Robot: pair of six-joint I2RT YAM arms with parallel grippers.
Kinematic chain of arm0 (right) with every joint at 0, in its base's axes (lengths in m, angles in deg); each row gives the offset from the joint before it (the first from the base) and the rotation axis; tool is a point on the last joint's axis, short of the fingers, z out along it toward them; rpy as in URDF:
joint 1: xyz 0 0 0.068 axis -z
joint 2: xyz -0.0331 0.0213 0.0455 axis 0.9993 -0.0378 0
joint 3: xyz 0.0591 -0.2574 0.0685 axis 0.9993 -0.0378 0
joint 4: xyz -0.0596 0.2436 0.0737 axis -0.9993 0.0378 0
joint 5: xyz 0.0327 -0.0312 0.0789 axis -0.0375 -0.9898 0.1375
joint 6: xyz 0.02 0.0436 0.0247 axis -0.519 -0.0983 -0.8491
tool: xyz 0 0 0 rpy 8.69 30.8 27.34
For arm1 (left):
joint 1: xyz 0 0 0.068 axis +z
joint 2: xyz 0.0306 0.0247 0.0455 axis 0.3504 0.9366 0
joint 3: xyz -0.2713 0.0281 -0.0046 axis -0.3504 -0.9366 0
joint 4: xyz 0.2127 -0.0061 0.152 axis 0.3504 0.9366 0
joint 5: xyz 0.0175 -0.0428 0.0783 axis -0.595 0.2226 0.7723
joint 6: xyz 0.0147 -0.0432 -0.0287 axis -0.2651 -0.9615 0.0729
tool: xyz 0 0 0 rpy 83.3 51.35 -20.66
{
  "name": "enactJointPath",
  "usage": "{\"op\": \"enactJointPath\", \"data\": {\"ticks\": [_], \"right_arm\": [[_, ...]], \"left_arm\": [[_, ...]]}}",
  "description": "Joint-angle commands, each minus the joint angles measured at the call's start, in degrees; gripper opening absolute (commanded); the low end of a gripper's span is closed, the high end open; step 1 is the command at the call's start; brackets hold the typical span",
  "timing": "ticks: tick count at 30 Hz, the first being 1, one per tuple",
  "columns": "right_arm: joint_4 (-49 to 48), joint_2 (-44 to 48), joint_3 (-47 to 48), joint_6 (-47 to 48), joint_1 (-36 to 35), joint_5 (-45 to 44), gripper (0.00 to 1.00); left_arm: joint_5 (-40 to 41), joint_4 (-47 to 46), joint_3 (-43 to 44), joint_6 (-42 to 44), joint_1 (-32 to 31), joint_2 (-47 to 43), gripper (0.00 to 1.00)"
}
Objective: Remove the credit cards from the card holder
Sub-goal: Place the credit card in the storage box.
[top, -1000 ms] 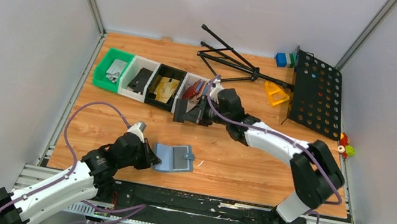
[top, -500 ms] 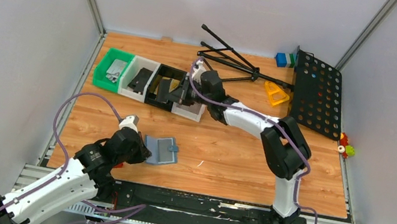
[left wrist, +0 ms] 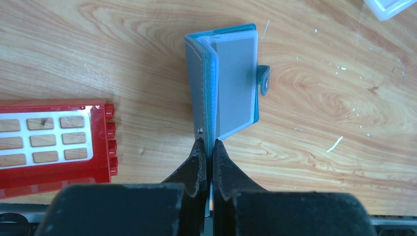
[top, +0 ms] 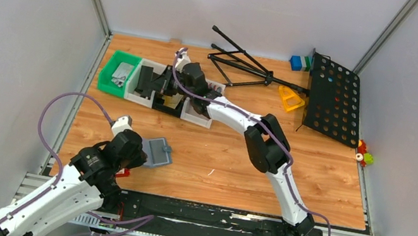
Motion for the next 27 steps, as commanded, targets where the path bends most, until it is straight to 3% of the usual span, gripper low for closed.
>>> {"op": "enactJointPath", "data": {"ticks": [1,11,18,22,27], "right_arm": [[1.4,-5.7,9.1,0.2,-0.9,-3.6,0.0],[4.3,-12.4,16.5,2.8,-1.3,-11.8,0.01],[3.4,-10.2,14.9,4.2,-1.4,-10.7,0.29],[-0.1,-3.1,7.1,6.4,-1.7,-9.8,0.43],[-6.8,10.0,-11.3,10.8,-1.8,-9.9,0.48]], "left_arm": [[1.6,-0.3,1.9,-1.4,0.5,2.1,0.0],[-4.3,-6.4,-1.4,-1.6,1.1,1.2,0.0],[-6.0,-8.4,-4.0,-1.0,1.2,-2.2,0.0],[-7.5,-9.6,-5.2,-0.1,1.3,-4.1,0.0],[-9.8,-13.1,-6.4,3.0,1.3,-5.7,0.0]]}}
